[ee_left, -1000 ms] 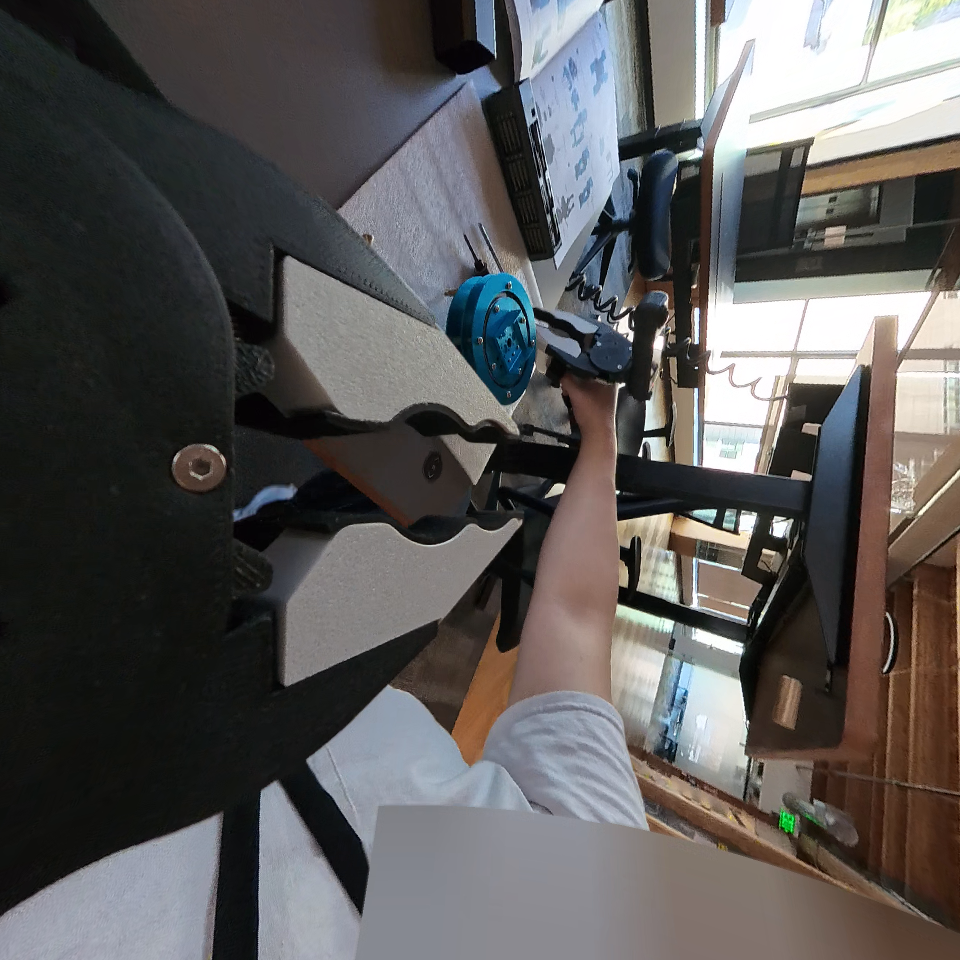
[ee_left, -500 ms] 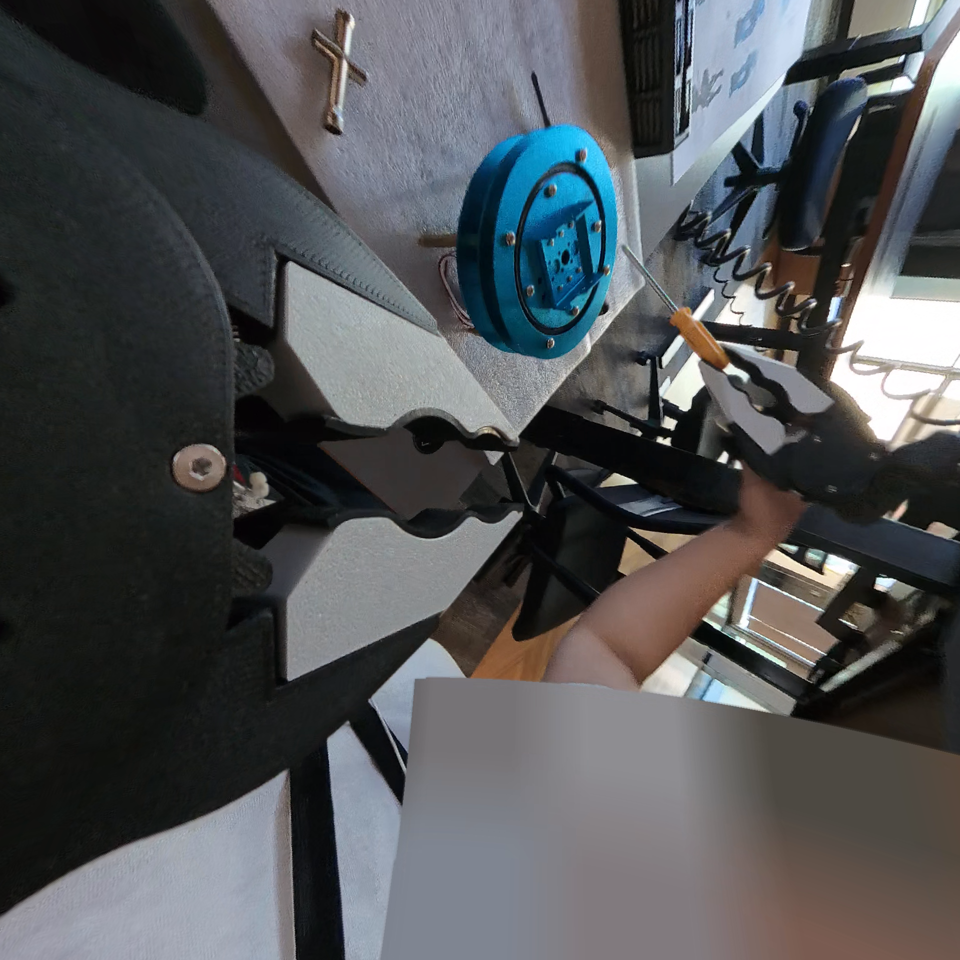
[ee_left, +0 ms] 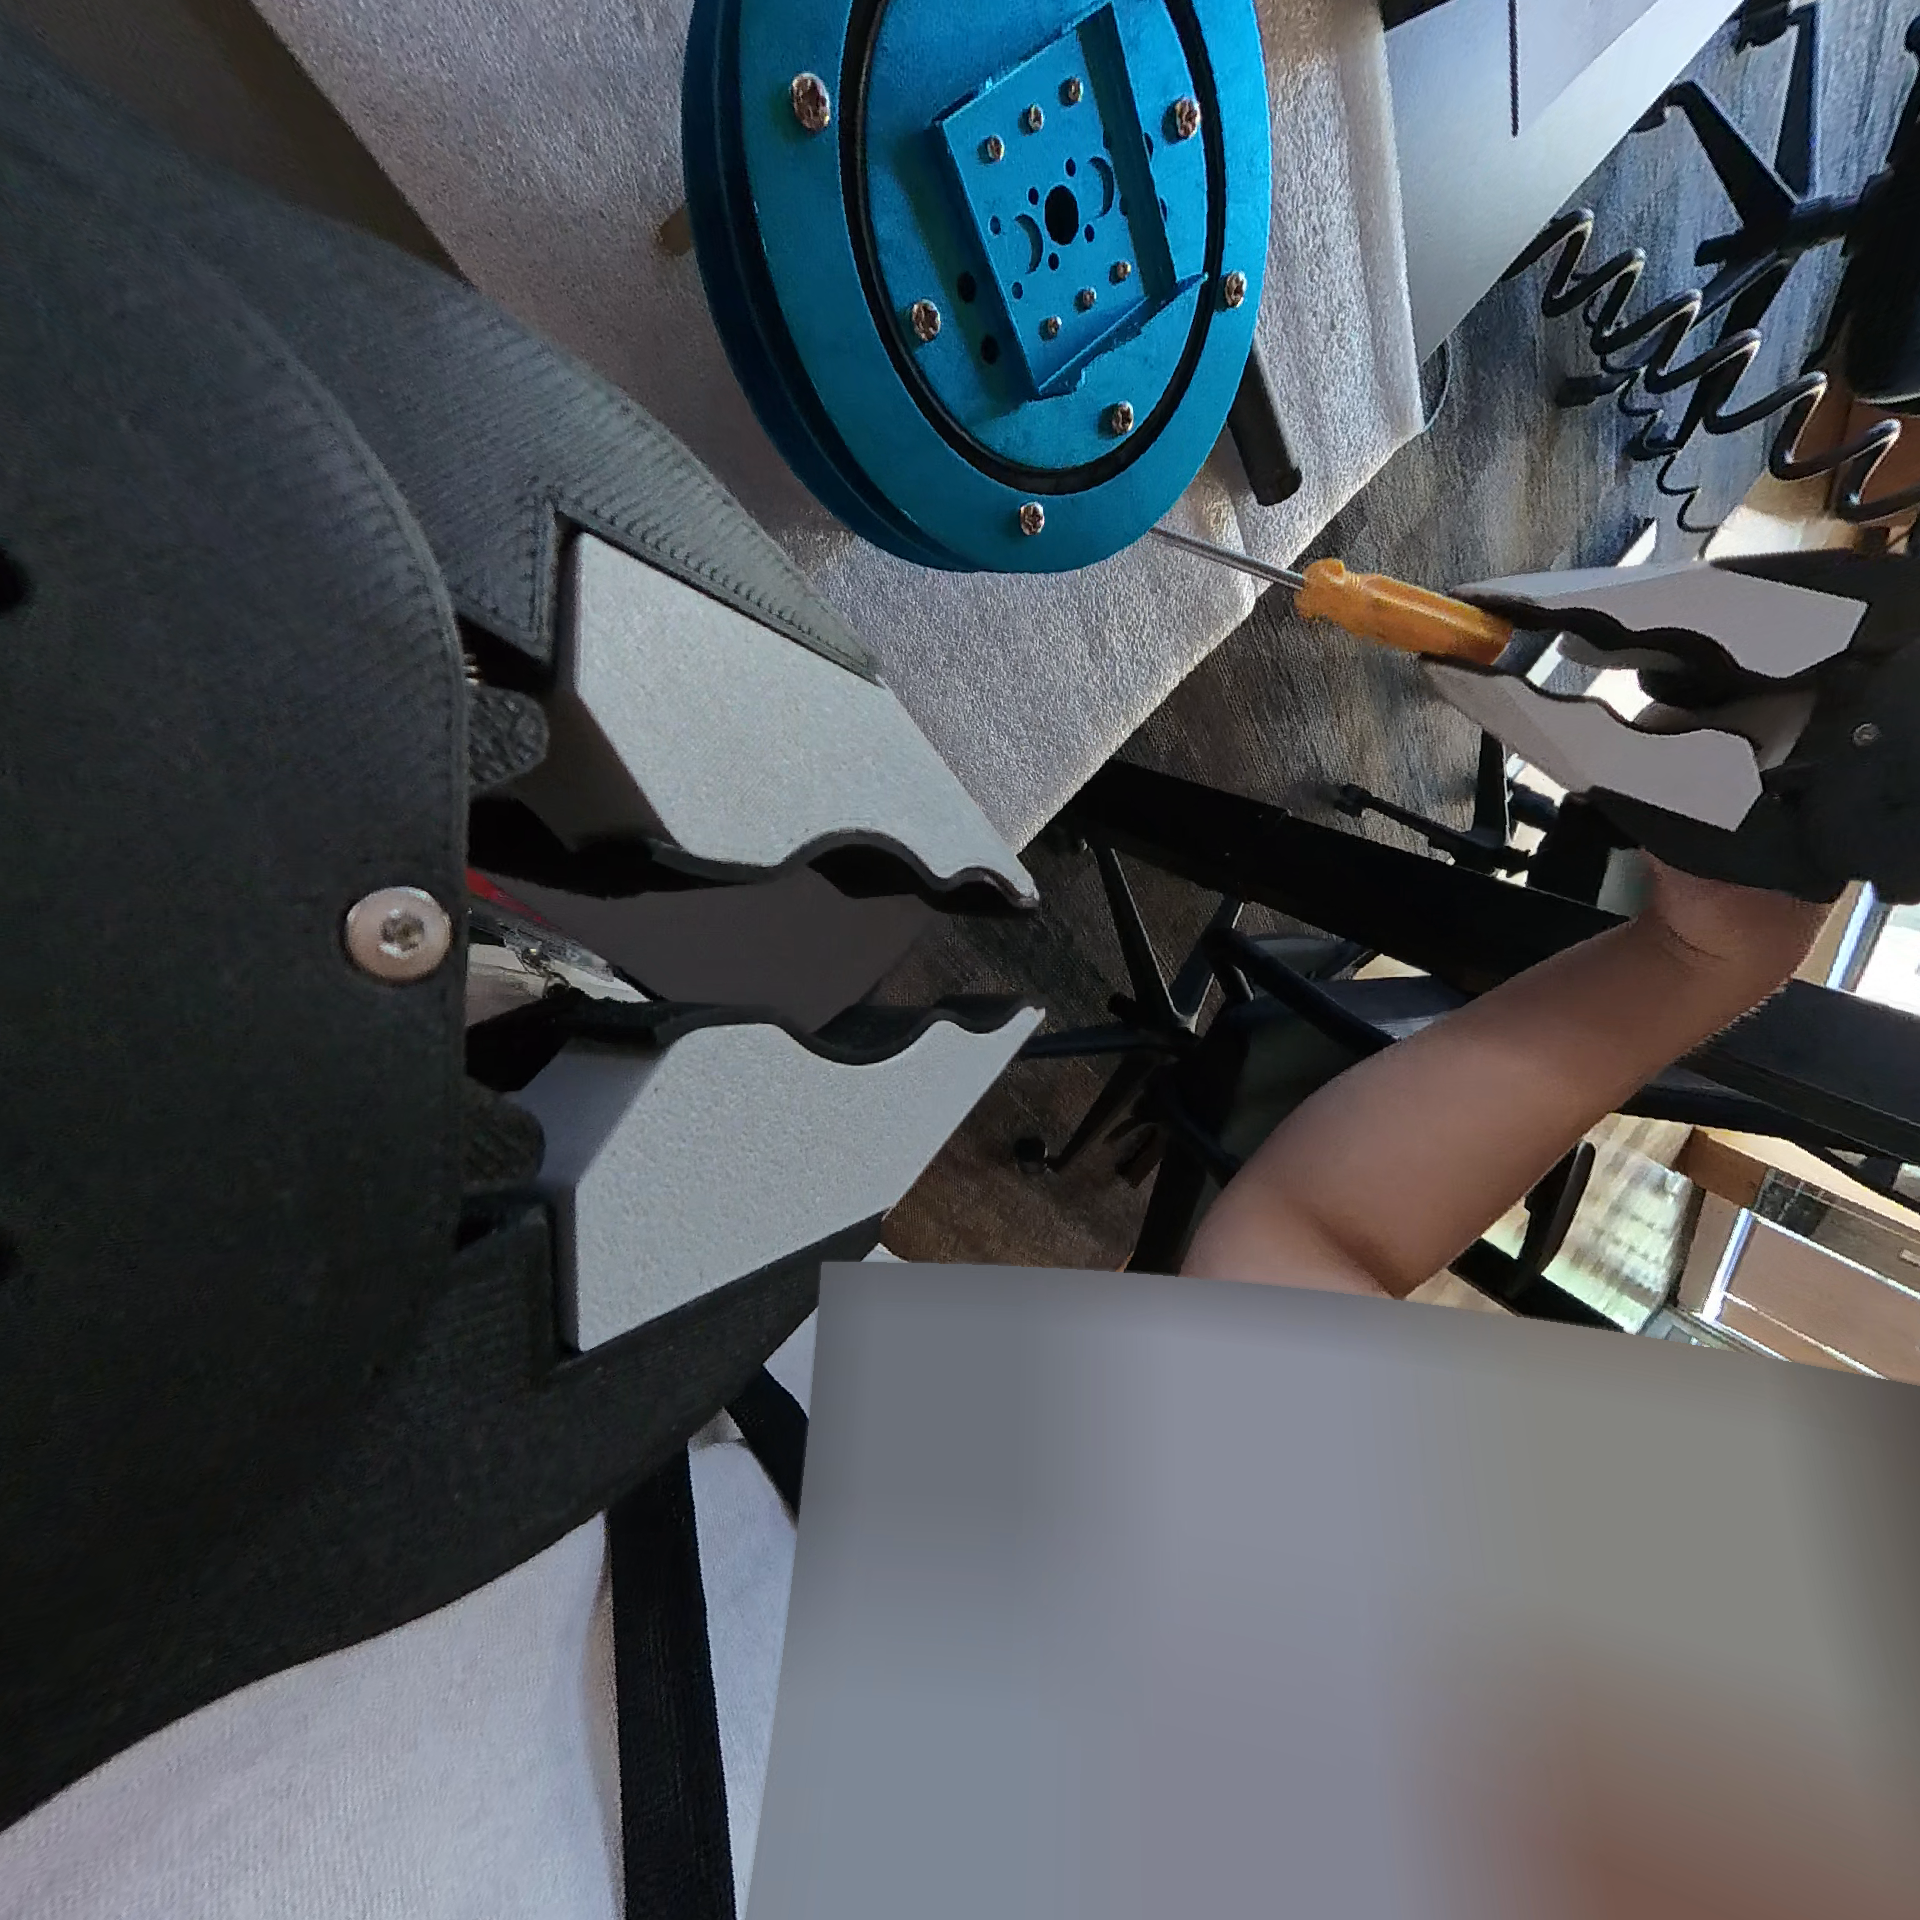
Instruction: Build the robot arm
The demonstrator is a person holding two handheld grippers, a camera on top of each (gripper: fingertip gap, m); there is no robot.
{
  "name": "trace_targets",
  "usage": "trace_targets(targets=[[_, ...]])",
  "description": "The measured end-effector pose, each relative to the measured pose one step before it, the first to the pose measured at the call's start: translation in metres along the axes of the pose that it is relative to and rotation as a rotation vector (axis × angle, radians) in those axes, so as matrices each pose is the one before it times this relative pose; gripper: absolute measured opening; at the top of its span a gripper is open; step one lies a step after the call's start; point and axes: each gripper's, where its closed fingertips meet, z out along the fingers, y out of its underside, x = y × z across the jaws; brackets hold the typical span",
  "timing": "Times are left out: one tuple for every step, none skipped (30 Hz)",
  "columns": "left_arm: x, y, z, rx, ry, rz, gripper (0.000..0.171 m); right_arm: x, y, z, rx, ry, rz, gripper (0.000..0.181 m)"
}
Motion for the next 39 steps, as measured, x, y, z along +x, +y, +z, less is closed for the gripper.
trace_targets(targets=[[-0.00052,-0.00023,-0.00002,0.00093,-0.0028,-0.0023,0.013,0.00173,0.00066,0.00168,-0.0143,-0.0016,-0.0038,0.016],[-0.00049,-0.0003,-0.0001,0.00119,-0.0015,-0.0024,0.012,0.0017,0.00083,0.00177,-0.015,0.0017,-0.0039,0.016],[-0.00041,-0.0002,-0.0002,0.00126,-0.0002,-0.0021,0.012,-0.00013,0.00047,0.00174,-0.0118,-0.006,-0.0042,0.016],[-0.00005,-0.00028,-0.00005,0.00114,0.0016,-0.0015,0.012,-0.00021,-0.00011,0.00135,-0.0071,-0.0035,-0.0017,0.016],[0.00014,-0.00001,-0.00017,0.00017,0.0017,-0.0003,0.012,-0.00007,0.00007,0.00079,-0.0063,-0.0008,-0.0011,0.016],[-0.00002,0.00023,-0.00016,-0.00079,0.0009,0.001,0.012,-0.00071,0.00007,0.00046,-0.0042,-0.0035,-0.0012,0.016],[-0.00008,0.00041,-0.00029,-0.00085,0.0004,0.0013,0.013,-0.00055,-0.00014,0.00001,-0.0009,-0.002,0.0016,0.016],[-0.0002,0.00051,-0.00031,-0.00057,0.0007,0.0002,0.013,-0.00048,0.00061,-0.00043,-0.0043,-0.0011,0.0055,0.016],[-0.0001,0.00044,-0.00033,-0.00016,0.0029,-0.0015,0.013,-0.00005,0.00136,-0.00085,-0.0086,0.0031,0.0059,0.016],[0.0001,0.0004,-0.00023,0.00117,0.005,-0.0025,0.013,-0.00023,0.00051,-0.00126,-0.0029,0.0046,0.002,0.016],[0.00008,0.00031,-0.00025,0.00218,0.0048,-0.0021,0.013,-0.00113,-0.00049,-0.00112,0.0038,-0.0011,0.003,0.016],[-0.0003,0.00044,-0.00019,0.00147,0.0029,-0.0016,0.013,-0.00169,-0.00057,-0.0009,0.0024,-0.0049,0.0047,0.016],[-0.00043,0.00046,-0.00015,0.001,0.0021,-0.0017,0.013,-0.00118,-0.00044,-0.00094,0.0013,0.0008,0.0017,0.016],[-0.00026,0.00009,-0.00018,0.00229,0.0031,-0.0022,0.013,-0.00046,-0.00034,-0.00137,0.0007,0.0071,0.0012,0.016],[0.00004,-0.00009,-0.00016,0.00295,0.0047,-0.0027,0.013,-0.00026,-0.0007,-0.00219,0.0034,0.0093,0.0031,0.016],[-0.00017,0.00005,-0.00018,0.00204,0.0042,-0.003,0.013,-0.00049,-0.00149,-0.00296,0.0098,0.0106,0.0049,0.016],[-0.00093,0.00005,-0.00038,0.00156,0.0005,-0.0031,0.013,-0.00039,-0.00228,-0.00376,0.0156,0.0153,0.0052,0.016],[-0.00172,0.00001,-0.00059,0.00316,-0.0029,-0.0032,0.013,-0.00195,-0.00284,-0.00434,0.0195,0.0098,0.0041,0.016],[-0.00237,-0.00053,-0.00095,0.00732,-0.0039,-0.0042,0.013,-0.003,-0.00338,-0.00494,0.0196,0.0089,0.0027,0.016],[-0.0028,-0.00134,-0.00136,0.0133,-0.0034,-0.007,0.013,-0.00245,-0.0038,-0.00552,0.019,0.0189,-0.0015,0.016],[-0.00303,-0.0025,-0.00167,0.01955,-0.0014,-0.0097,0.014,-0.00299,-0.00492,-0.00599,0.021,0.0193,-0.0067,0.016],[-0.003,-0.00339,-0.00192,0.02444,0.0007,-0.0107,0.016,-0.00358,-0.00654,-0.00629,0.0257,0.0158,-0.006,0.016],[-0.00322,-0.00423,-0.00205,0.02687,0.0016,-0.0084,0.017,-0.0031,-0.00849,-0.00648,0.032,0.0168,-0.0061,0.016],[-0.00361,-0.00473,-0.00198,0.02741,-0.0009,-0.0026,0.02,-0.00315,-0.0104,-0.00613,0.0376,0.0145,-0.0091,0.016],[-0.00479,-0.00555,-0.00179,0.02892,-0.0098,0.0056,0.024,-0.00259,-0.01167,-0.00528,0.0395,0.014,-0.0088,0.016],[-0.00638,-0.00662,-0.00162,0.03493,-0.0217,0.0159,0.031,-0.00223,-0.0126,-0.00414,0.0406,0.0127,-0.0089,0.016],[-0.00665,-0.00792,-0.00118,0.04103,-0.0259,0.0277,0.044,-0.0023,-0.01308,-0.00259,0.0405,0.0084,-0.0087,0.016],[-0.00492,-0.0068,-0.00098,0.03429,-0.0178,0.036,0.057,-0.00234,-0.01285,-0.00098,0.0381,0.005,-0.0085,0.016],[-0.0024,-0.0048,-0.00127,0.02185,-0.0026,0.037,0.058,-0.00162,-0.01287,0.00026,0.038,0.0073,-0.0104,0.016],[-0.00001,-0.0044,-0.00175,0.02162,0.011,0.0355,0.052,-0.00098,-0.01242,0.00169,0.0391,0.0096,-0.0081,0.016],[0.00159,-0.00483,-0.00225,0.02928,0.0211,0.0301,0.041,-0.00129,-0.01064,0.00319,0.0307,0.0051,-0.0042,0.016],[0.00328,-0.00588,-0.00297,0.03642,0.0302,0.018,0.031,-0.00161,-0.00862,0.00453,0.0229,0.001,-0.0062,0.016],[0.00342,-0.00701,-0.0035,0.04055,0.03,0.0066,0.024,-0.00144,-0.00729,0.00534,0.021,0.0008,-0.0065,0.016],[0.00173,-0.00716,-0.00405,0.03998,0.0186,0.0027,0.022,-0.00197,-0.00605,0.00591,0.0178,-0.006,-0.0039,0.016],[0.00015,-0.00659,-0.00442,0.03364,0.006,0.0039,0.021,-0.00234,-0.00526,0.00615,0.0168,-0.0118,-0.0022,0.016],[-0.00012,-0.00593,-0.0046,0.02737,0.0014,0.0095,0.022,-0.00168,-0.0042,0.00634,0.0135,-0.0132,0.0015,0.015],[0.00051,-0.00537,-0.00497,0.02325,0.0011,0.0171,0.024,-0.00062,-0.00292,0.00631,0.0081,-0.0096,0.0028,0.015],[0.00084,-0.00464,-0.00506,0.01735,-0.001,0.0238,0.024,-0.00075,-0.00216,0.00613,0.0067,-0.0129,0.0021,0.015],[0.00069,-0.00365,-0.00515,0.01056,-0.0042,0.0283,0.023,-0.00014,-0.00139,0.00588,0.0037,-0.0112,0.0041,0.015]])
